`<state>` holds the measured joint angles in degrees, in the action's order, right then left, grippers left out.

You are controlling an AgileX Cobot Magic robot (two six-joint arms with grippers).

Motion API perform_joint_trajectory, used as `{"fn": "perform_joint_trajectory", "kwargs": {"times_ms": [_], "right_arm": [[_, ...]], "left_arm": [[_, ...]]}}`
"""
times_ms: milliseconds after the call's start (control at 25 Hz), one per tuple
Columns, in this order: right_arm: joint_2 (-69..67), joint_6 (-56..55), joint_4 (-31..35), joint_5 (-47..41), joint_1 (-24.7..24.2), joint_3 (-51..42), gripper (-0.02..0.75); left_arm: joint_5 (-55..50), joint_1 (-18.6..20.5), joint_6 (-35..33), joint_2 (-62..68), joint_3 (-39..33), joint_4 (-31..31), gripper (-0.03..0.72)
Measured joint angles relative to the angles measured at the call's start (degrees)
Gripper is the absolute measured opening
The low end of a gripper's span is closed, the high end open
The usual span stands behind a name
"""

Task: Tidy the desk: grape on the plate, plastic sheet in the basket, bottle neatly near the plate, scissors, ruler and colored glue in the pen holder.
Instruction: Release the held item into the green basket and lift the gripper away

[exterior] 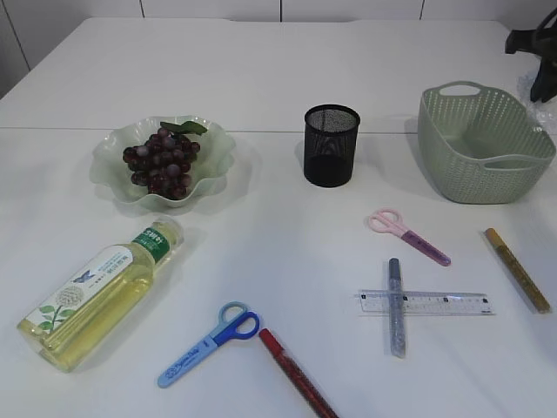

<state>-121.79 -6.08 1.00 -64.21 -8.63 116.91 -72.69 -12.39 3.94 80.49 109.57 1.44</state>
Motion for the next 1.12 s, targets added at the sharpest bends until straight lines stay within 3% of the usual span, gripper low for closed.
{"fn": "perform_joint_trajectory", "kwargs": {"times_ms": [800, 1120], "right_arm": [[0.0, 0.0, 0.0, 1.8, 0.0, 0.0, 0.105], [-0.1, 0.0, 1.4, 2.6, 0.0, 0.0, 0.195]], "left_arm": [[0.0, 0.0, 0.0, 0.0, 0.0, 0.0, 0.468], [0.0, 0.0, 0.0, 0.0, 0.0, 0.0, 0.468]]}}
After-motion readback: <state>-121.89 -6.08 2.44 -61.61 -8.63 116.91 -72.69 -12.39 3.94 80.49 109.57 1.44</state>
